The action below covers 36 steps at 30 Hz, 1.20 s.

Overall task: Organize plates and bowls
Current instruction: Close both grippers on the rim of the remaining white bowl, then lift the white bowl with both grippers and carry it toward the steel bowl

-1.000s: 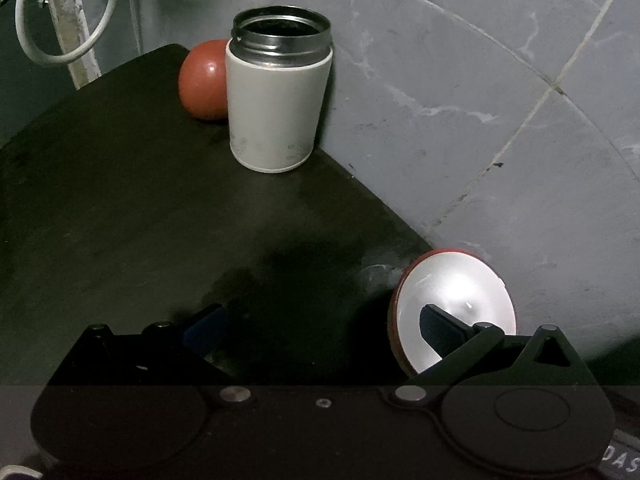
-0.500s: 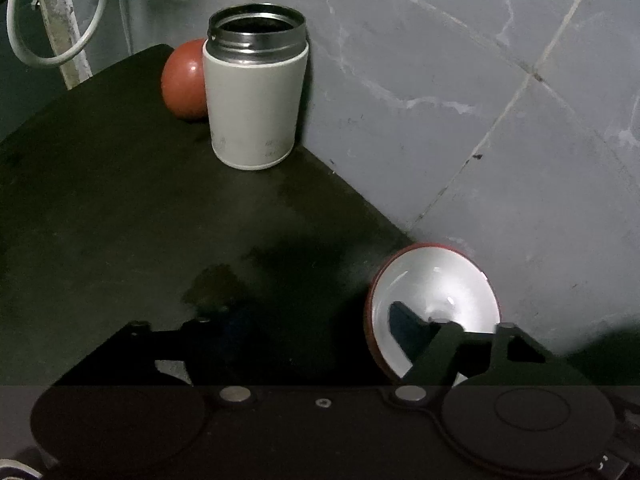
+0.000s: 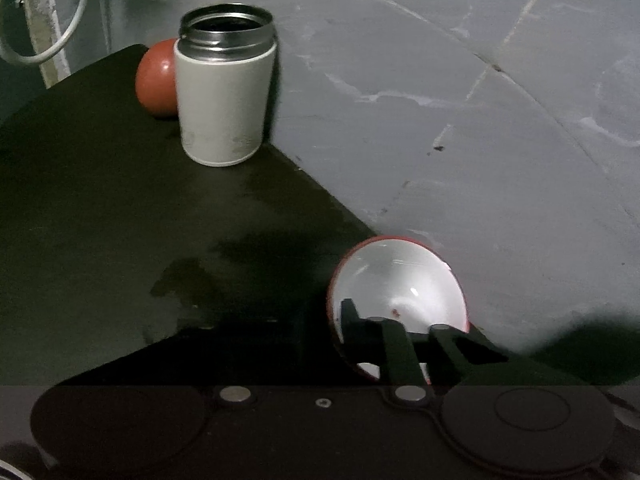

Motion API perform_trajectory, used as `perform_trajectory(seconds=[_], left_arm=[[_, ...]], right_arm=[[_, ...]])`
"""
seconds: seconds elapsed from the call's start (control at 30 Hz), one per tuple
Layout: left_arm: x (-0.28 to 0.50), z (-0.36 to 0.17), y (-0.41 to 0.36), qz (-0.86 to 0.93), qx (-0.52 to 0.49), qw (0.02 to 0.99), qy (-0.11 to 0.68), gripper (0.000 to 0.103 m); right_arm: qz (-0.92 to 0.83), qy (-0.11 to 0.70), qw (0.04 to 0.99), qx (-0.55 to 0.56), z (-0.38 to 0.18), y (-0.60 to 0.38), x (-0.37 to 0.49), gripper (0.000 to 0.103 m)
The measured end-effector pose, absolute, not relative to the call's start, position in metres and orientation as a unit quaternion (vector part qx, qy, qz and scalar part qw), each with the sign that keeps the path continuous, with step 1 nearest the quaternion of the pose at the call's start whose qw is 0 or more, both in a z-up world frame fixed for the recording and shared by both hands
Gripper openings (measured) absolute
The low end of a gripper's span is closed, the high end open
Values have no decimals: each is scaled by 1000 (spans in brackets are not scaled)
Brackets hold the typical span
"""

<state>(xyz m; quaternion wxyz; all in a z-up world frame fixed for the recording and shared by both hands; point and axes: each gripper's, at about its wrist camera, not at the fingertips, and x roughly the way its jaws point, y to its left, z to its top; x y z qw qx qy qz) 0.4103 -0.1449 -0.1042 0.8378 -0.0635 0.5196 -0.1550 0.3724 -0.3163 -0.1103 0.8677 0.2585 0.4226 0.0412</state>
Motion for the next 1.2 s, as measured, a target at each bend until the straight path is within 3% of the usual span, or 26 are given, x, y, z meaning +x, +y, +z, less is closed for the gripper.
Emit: perform_trajectory(seconds=[0.07, 0.43, 0.9, 1.2], left_arm=[[408, -105, -146, -160, -67, 839, 516, 9], [370, -94, -128, -142, -103, 856, 486, 9], [300, -24, -91, -113, -142, 884, 431, 10], [253, -9, -72, -103, -161, 891, 412, 10]], right_arm=[[44, 423, 867, 260, -111, -318, 372, 23], [87, 418, 869, 248, -111, -321, 366, 23], [177, 381, 882, 213, -56, -303, 324, 23], [228, 377, 876, 199, -28, -296, 290, 23]])
